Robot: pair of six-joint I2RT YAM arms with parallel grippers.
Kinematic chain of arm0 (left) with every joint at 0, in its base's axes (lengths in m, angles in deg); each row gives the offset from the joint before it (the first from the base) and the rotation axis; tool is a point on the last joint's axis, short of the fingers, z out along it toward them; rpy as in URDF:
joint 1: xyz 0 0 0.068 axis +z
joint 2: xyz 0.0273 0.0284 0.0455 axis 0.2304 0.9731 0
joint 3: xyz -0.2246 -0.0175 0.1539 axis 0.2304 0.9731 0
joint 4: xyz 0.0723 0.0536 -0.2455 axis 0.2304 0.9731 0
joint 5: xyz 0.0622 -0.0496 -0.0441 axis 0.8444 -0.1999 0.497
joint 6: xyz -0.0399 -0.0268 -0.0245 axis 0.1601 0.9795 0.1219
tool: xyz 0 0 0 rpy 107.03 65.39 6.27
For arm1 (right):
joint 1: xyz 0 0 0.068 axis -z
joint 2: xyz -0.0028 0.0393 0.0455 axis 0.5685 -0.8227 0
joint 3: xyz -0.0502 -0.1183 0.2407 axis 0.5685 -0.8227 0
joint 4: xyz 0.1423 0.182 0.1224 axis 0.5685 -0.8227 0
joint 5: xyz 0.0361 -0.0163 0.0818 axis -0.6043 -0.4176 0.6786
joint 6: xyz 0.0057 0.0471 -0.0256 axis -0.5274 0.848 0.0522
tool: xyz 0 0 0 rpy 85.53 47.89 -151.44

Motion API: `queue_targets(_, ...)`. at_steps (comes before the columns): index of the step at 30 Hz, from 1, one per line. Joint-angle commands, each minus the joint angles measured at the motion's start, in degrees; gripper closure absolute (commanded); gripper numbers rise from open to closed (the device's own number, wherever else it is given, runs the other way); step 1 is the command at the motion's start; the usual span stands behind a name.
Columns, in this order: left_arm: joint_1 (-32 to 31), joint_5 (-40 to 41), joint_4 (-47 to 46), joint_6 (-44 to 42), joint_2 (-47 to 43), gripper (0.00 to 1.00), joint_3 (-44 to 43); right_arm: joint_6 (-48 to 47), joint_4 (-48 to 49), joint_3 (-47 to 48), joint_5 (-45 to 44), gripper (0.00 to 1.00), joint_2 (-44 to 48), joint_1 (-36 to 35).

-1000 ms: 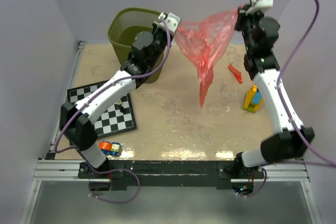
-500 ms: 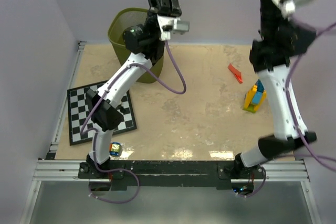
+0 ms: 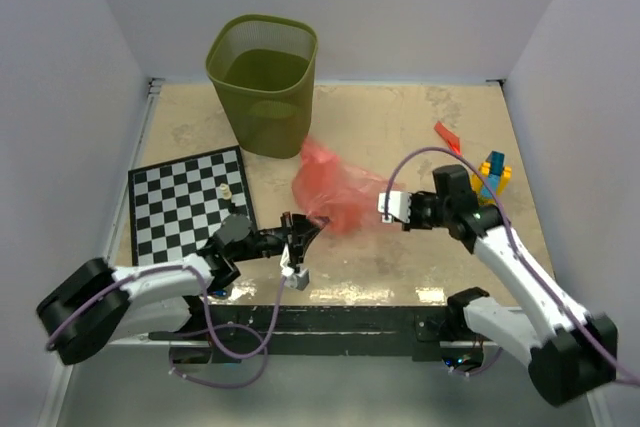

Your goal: Put the trash bags into the trash bin

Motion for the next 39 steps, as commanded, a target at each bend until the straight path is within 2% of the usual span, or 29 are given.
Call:
queue_targets(1,-1.9,7.5,5.7,9.1,-10.2,1.00,-9.2,12.5,1.7,7.8,7.5,1.00,18.9,-0.5)
queue_targets(2,-1.9,10.0,5.6,10.5,-10.4,1.00,-9.6,17.3,6.2,8.0,6.3,1.00,18.7,-0.5)
queue_targets(7,-1.9,18.9,11.0,14.9,-13.1,1.00,-11.7,33.6,15.7,9.7,-6.1,1.00,12.5,-0.5)
queue_targets(13,-1.9,27.1,12.1,15.9,-16.0,1.00,-14.7,45.0,26.0,10.9,-21.0,1.00,9.6,-0.5)
queue_targets(17,-1.9,35.2,6.5,15.2,-15.1,1.00,-19.5,48.6,32.5,15.3,-26.4,1.00,8.4,-0.5)
queue_targets(20,-1.8,43.9,-3.4,13.7,-13.2,1.00,-23.5,53.1,35.4,19.8,-35.8,1.00,5.3,-0.3)
queue_targets(22,-1.7,45.3,-8.5,11.6,-11.4,1.00,-26.4,55.1,33.4,25.6,-33.6,1.00,2.4,-0.1)
queue_targets(25,-1.7,43.8,-6.9,11.6,-9.4,1.00,-30.5,55.4,34.1,32.2,-24.3,1.00,-1.3,-0.2)
queue_targets(28,-1.7,39.7,-6.5,12.0,-8.9,1.00,-30.3,52.7,33.2,34.7,-15.8,1.00,-3.7,-0.2)
queue_targets(31,-1.8,37.2,-8.7,10.7,-8.0,1.00,-30.3,54.5,31.6,34.0,-18.4,1.00,-3.6,-0.2)
queue_targets(34,-1.6,38.6,-12.2,8.3,-5.2,1.00,-32.8,55.9,31.8,32.2,-15.5,1.00,-2.3,-0.2)
queue_targets(35,-1.5,39.9,-14.2,7.8,-3.9,1.00,-34.3,56.3,32.2,32.4,-12.6,0.96,-2.1,-0.2)
queue_targets(36,-1.2,41.1,-15.3,7.7,-2.8,1.00,-36.0,55.8,32.5,33.1,-9.5,0.77,-2.2,-0.2)
queue_targets(38,-0.8,42.0,-13.7,7.6,-2.0,1.00,-39.7,54.8,32.8,35.0,-6.4,0.50,-2.9,-0.2)
queue_targets(39,-0.5,42.2,-12.2,7.6,-2.2,1.00,-40.8,55.9,33.7,36.5,-6.3,0.42,-3.7,-0.2)
